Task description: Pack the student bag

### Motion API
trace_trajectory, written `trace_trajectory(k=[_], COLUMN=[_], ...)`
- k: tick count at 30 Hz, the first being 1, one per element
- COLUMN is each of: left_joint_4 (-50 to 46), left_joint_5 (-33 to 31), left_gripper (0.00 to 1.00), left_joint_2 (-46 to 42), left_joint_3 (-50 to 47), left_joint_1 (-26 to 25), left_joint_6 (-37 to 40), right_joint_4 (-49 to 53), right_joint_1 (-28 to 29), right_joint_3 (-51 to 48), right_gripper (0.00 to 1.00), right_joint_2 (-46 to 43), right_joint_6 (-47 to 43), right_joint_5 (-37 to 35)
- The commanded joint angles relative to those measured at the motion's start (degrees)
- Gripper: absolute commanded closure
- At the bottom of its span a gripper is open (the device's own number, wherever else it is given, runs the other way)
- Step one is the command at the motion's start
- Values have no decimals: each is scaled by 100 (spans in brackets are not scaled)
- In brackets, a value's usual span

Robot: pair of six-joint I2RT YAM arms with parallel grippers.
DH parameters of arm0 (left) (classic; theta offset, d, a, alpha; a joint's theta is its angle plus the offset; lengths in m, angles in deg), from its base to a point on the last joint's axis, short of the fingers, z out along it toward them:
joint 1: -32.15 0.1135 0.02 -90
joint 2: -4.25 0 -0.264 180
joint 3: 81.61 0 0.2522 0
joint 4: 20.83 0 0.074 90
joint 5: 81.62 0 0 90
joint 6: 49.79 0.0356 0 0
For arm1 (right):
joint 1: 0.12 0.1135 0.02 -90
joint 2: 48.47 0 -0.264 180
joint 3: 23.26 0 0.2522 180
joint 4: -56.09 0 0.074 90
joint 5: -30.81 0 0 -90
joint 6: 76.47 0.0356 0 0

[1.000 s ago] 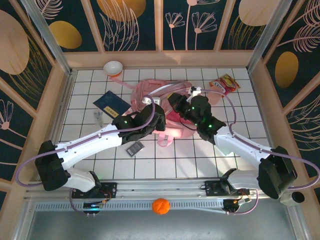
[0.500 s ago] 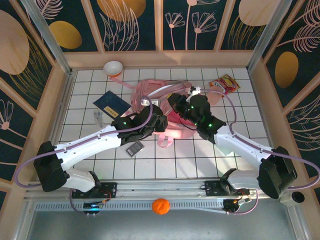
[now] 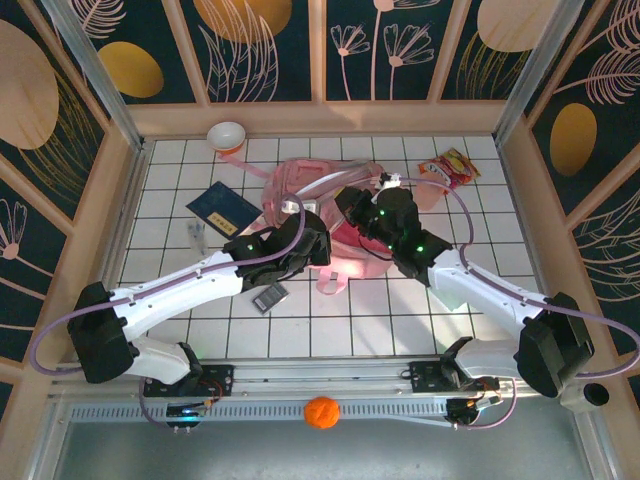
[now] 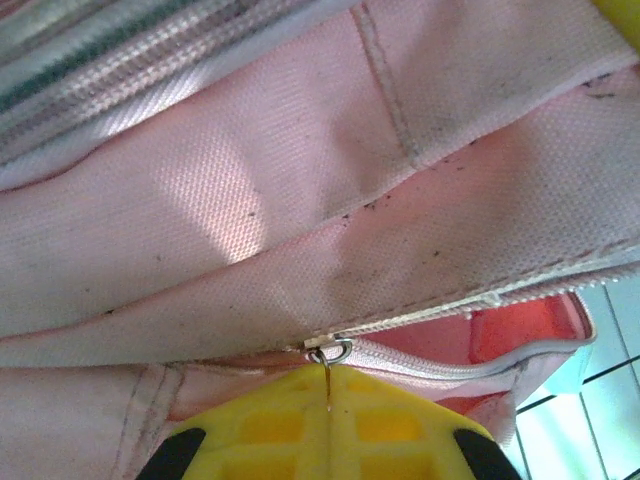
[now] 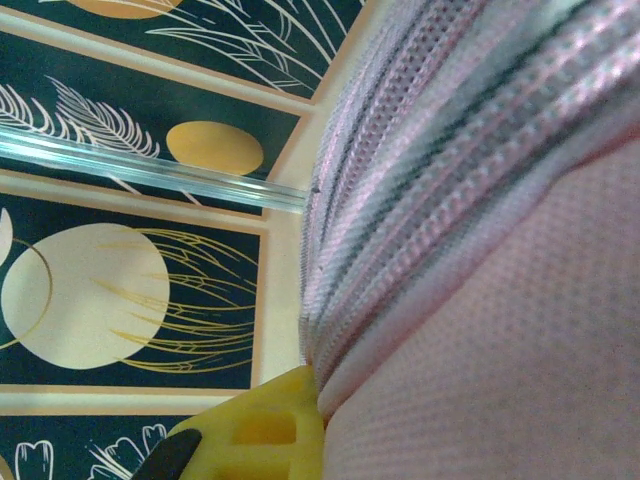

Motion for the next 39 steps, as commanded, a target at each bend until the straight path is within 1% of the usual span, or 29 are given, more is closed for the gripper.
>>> trace_trajectory(k=[1, 6, 7, 12, 15, 20, 21, 22, 24, 26, 29, 32, 35, 39], left_joint_4=[166, 478, 538, 908, 912, 382, 297, 232, 187, 205, 69, -269, -512, -442], left_joint_5=[231, 500, 532, 774, 958, 1090, 1121, 1180, 1387, 1488, 1273, 944, 534, 236], left_gripper=[100, 100, 100, 100, 100, 100, 91, 85, 76, 70, 65, 60, 60, 59], left_joint_2=[-147, -229, -242, -429, -544, -696, -715, -708, -699, -697, -600, -406, -220, -110], left_joint_3=[-58, -148, -132, -212, -368, -459, -414, -366, -323, -336, -213, -62, 69, 126], left_joint_1=[-40, -29, -30, 45, 146, 467, 472, 478, 465, 414, 126, -21, -72, -84], left_joint_6=[-255, -451, -440, -534, -256, 341, 509, 606, 784, 875, 1171, 1175, 1100, 973], right_joint_4=[-290, -387, -378, -134, -191, 28, 88, 95, 46, -39, -94, -109, -99, -120], right_joint_1=[36, 30, 26, -6, -132, -353, -380, -393, -419, -421, -421, -417, -421, -410], right_joint_3=[271, 200, 203, 151, 61, 157, 194, 214, 240, 250, 300, 333, 356, 351], right_gripper=[100, 100, 100, 100, 100, 100, 100, 100, 100, 100, 100, 100, 100, 100], right_joint_2=[-71, -55, -49, -78, -121, -236, -240, -238, -207, -151, -97, -79, -88, -123], right_joint_6=[-72, -94, -152, -425, -526, -719, -722, -729, -693, -641, -603, -600, -598, -583], right_joint_5=[-183, -102, 59, 330, 752, 1134, 1156, 1181, 1227, 1262, 1269, 1234, 1229, 1238])
